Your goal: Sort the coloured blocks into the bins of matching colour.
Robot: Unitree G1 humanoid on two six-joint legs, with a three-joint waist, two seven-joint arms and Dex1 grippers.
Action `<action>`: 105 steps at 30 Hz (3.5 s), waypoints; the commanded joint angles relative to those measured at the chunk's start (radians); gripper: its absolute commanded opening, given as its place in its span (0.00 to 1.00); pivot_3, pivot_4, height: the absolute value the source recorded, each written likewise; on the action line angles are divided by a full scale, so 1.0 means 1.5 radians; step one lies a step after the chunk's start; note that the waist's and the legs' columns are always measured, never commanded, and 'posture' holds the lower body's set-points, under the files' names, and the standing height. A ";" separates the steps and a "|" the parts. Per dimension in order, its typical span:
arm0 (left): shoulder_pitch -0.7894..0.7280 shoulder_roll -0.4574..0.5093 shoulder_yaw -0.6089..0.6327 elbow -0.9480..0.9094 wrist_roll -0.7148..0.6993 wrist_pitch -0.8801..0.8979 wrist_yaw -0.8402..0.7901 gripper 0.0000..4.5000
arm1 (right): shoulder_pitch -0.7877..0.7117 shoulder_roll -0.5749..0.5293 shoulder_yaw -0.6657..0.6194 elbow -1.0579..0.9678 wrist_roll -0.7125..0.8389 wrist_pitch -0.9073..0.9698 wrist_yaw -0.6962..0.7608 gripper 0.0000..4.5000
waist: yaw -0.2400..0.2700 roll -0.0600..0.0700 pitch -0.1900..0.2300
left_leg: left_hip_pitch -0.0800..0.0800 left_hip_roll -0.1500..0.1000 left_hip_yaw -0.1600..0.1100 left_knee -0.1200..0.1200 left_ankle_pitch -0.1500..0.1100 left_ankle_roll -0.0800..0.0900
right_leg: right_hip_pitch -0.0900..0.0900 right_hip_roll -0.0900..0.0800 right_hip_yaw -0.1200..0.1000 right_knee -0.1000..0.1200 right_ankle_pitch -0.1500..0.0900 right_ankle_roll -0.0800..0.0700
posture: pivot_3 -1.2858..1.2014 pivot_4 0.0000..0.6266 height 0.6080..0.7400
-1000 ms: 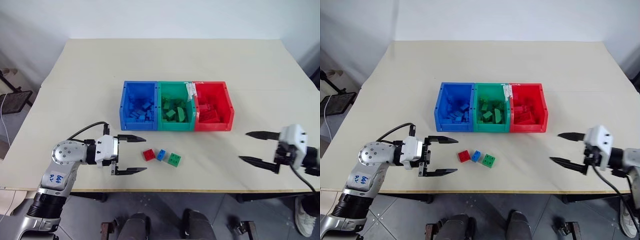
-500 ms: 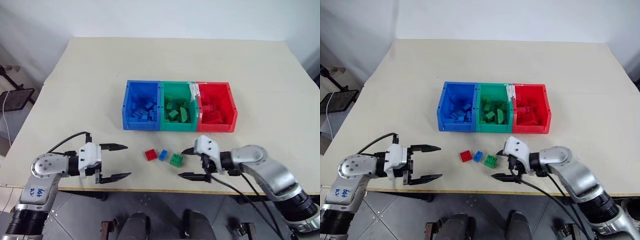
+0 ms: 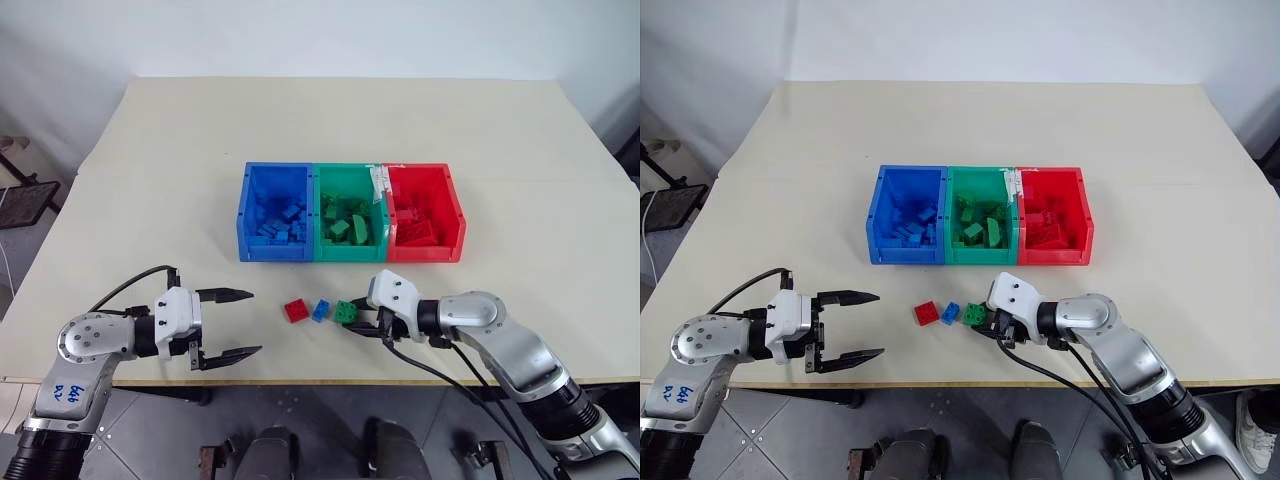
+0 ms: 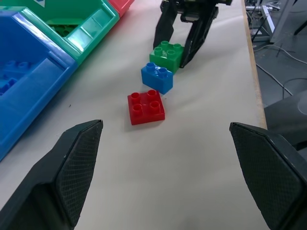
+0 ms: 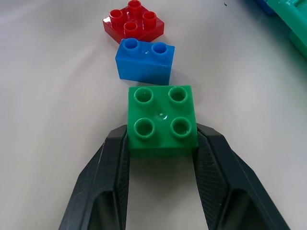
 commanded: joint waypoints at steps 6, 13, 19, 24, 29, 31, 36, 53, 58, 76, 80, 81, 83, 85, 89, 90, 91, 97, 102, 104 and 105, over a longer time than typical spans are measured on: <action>0.022 -0.012 0.070 -0.024 -0.023 0.017 0.071 1.00 | -0.163 0.094 -0.169 0.080 0.081 0.011 -0.080 0.32 | -0.006 0.000 0.000 | 0.000 0.001 0.000 0.000 0.000 0.000 | -0.001 0.000 0.001 0.000 0.000 0.000 | 0.52 0.24 1.00; 0.048 -0.036 0.118 -0.044 -0.028 0.044 0.141 1.00 | -0.287 0.150 -0.153 0.275 0.015 -0.075 -0.109 0.40 | -0.009 0.000 0.000 | 0.000 0.000 -0.001 -0.002 0.000 0.000 | -0.001 0.000 -0.001 0.001 0.000 0.000 | 0.52 0.24 1.00; 0.061 0.001 0.134 -0.063 -0.065 0.135 0.140 1.00 | -0.255 0.129 -0.172 0.254 0.037 -0.148 -0.033 0.86 | -0.018 0.000 0.000 | 0.000 0.000 -0.001 -0.003 0.000 0.000 | -0.001 0.000 -0.002 0.001 0.000 0.000 | 0.52 0.24 1.00; 0.053 0.025 0.141 -0.040 -0.052 0.131 0.121 1.00 | -0.137 0.052 -0.229 0.148 0.137 -0.218 0.128 1.00 | -0.017 0.000 0.000 | 0.000 0.000 -0.001 -0.003 0.000 0.000 | 0.000 0.000 -0.002 0.000 0.000 0.000 | 0.52 0.24 1.00; 0.037 0.070 0.128 0.016 -0.031 0.117 0.064 1.00 | 0.024 -0.044 -0.282 0.118 0.177 -0.304 0.273 1.00 | -0.015 0.000 0.000 | 0.000 0.001 0.000 -0.003 0.000 0.000 | 0.000 0.000 -0.002 -0.001 0.000 0.000 | 0.52 0.24 1.00; 0.031 0.087 0.105 0.023 -0.009 0.104 0.047 1.00 | 0.072 -0.078 -0.302 0.115 0.198 -0.301 0.308 1.00 | -0.014 0.000 0.000 | 0.001 0.000 0.000 -0.003 0.000 0.000 | 0.000 0.000 -0.002 -0.001 0.000 0.000 | 0.52 0.24 1.00; 0.010 0.099 0.070 -0.009 -0.006 0.120 0.034 1.00 | 0.131 -0.104 -0.328 0.098 0.208 -0.309 0.314 1.00 | -0.011 0.000 0.000 | 0.001 0.001 0.002 -0.002 -0.001 0.000 | 0.000 0.000 -0.001 -0.001 0.000 0.000 | 0.52 0.24 1.00; -0.370 -0.090 -0.270 -0.189 0.005 0.705 0.285 1.00 | 0.225 -0.099 -0.341 -0.023 0.208 -0.273 0.209 1.00 | 0.023 -0.001 0.000 | 0.000 -0.001 0.001 0.003 -0.001 0.001 | 0.002 -0.001 0.000 0.000 0.000 0.001 | 0.52 0.24 1.00; -0.434 -0.085 -0.343 -0.188 0.022 0.805 0.304 1.00 | 0.235 -0.094 -0.340 -0.045 0.209 -0.265 0.182 1.00 | 0.016 -0.001 0.000 | 0.000 -0.001 0.001 0.002 -0.001 0.001 | 0.001 -0.001 0.000 0.000 0.000 0.001 | 0.52 0.24 1.00; -0.467 -0.092 -0.383 -0.159 0.019 0.832 0.300 0.17 | 0.255 -0.096 -0.332 -0.058 0.207 -0.271 0.167 1.00 | 0.019 -0.001 0.000 | -0.001 -0.001 0.001 0.002 -0.001 0.001 | 0.001 0.000 0.001 -0.001 0.000 0.001 | 0.52 0.24 1.00; -0.464 -0.099 -0.353 -0.137 0.023 0.781 0.294 0.10 | 0.269 -0.098 -0.344 -0.063 0.210 -0.273 0.169 1.00 | 0.019 -0.001 0.000 | -0.001 -0.001 0.001 0.002 -0.001 0.001 | 0.001 0.000 0.001 -0.001 0.000 0.001 | 0.52 0.24 1.00; -0.464 -0.099 -0.346 -0.131 0.026 0.770 0.294 0.10 | 0.273 -0.099 -0.347 -0.065 0.211 -0.273 0.169 1.00 | 0.019 -0.001 0.000 | -0.001 -0.001 0.001 0.002 -0.001 0.001 | 0.001 0.000 0.001 -0.001 0.000 0.001 | 0.52 0.24 1.00; -0.440 -0.117 -0.273 -0.112 0.019 0.662 0.292 0.10 | 0.289 -0.080 -0.380 -0.084 0.234 -0.268 0.137 1.00 | 0.018 -0.001 0.000 | -0.001 -0.001 0.001 0.002 -0.001 0.001 | 0.001 0.000 0.001 -0.001 0.000 0.001 | 0.52 0.24 1.00; -0.413 -0.133 -0.178 -0.093 0.010 0.574 0.309 0.10 | 0.302 -0.056 -0.418 -0.105 0.263 -0.263 0.095 1.00 | 0.018 -0.001 0.000 | -0.001 -0.001 0.001 0.002 -0.001 0.001 | 0.001 0.000 0.001 -0.001 0.000 0.001 | 0.52 0.24 1.00; -0.408 -0.145 -0.092 -0.029 0.063 0.433 0.376 0.10 | 0.290 -0.032 -0.454 -0.127 0.295 -0.258 0.042 1.00 | 0.017 -0.001 0.000 | -0.001 0.000 0.001 0.002 -0.001 0.001 | 0.001 0.000 0.000 -0.001 0.000 0.001 | 0.52 0.24 1.00; -0.418 -0.152 -0.076 -0.006 0.071 0.423 0.398 0.10 | 0.280 -0.031 -0.460 -0.129 0.301 -0.254 0.032 1.00 | 0.017 -0.001 0.000 | 0.000 0.000 0.001 0.002 -0.001 0.001 | 0.001 0.000 0.001 -0.001 0.000 0.001 | 0.52 0.24 1.00; -0.426 -0.159 -0.067 0.012 0.074 0.418 0.411 0.10 | 0.272 -0.032 -0.462 -0.130 0.303 -0.251 0.026 1.00 | 0.017 -0.001 0.000 | 0.000 -0.001 0.001 0.002 -0.001 0.001 | 0.001 0.000 0.001 -0.001 0.000 0.001 | 0.52 0.24 1.00; -0.471 -0.194 -0.099 0.141 0.106 0.353 0.393 0.10 | 0.216 -0.040 -0.442 -0.113 0.309 -0.238 0.024 1.00 | 0.024 -0.001 0.000 | 0.000 -0.001 0.001 0.003 -0.001 0.001 | 0.001 -0.001 0.000 0.000 0.001 0.001 | 0.52 0.24 1.00; -0.479 -0.198 -0.098 0.181 0.134 0.314 0.403 0.26 | 0.184 -0.039 -0.434 -0.096 0.305 -0.233 0.028 1.00 | 0.018 -0.001 0.000 | -0.001 -0.001 0.001 0.002 -0.001 0.001 | 0.001 -0.001 0.000 0.000 0.001 0.001 | 0.52 0.24 1.00; -0.472 -0.184 -0.079 0.161 0.118 0.332 0.394 0.39 | 0.175 -0.041 -0.428 -0.085 0.301 -0.234 0.038 1.00 | 0.016 -0.001 0.000 | -0.001 -0.001 0.001 0.002 -0.001 0.001 | 0.001 -0.001 0.000 0.000 0.001 0.001 | 0.52 0.24 1.00; -0.463 -0.174 -0.068 0.151 0.110 0.338 0.386 0.45 | 0.172 -0.043 -0.424 -0.078 0.298 -0.234 0.045 1.00 | 0.015 -0.001 0.000 | -0.001 -0.001 0.001 0.002 -0.001 0.001 | 0.000 0.000 0.000 0.000 0.001 0.001 | 0.52 0.24 1.00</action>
